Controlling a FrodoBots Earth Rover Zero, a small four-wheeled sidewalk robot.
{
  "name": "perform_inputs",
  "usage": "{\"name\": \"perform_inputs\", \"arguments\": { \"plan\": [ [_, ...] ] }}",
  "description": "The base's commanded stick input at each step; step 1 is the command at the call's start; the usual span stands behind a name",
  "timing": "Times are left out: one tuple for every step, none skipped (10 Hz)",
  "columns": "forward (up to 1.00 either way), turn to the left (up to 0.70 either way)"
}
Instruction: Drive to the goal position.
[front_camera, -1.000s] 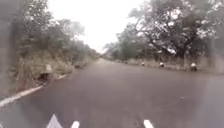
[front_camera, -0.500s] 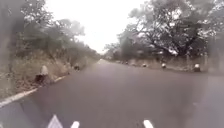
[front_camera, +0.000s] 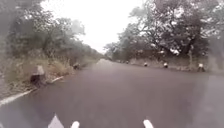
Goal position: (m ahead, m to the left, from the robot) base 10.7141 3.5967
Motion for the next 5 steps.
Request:
{"name": "perform_inputs", "arguments": {
  "plan": [
    [0.50,-0.01],
    [0.50,0.00],
    [0.50,0.00],
    [0.50,0.00],
    [0.50,0.00]
  ]
}}
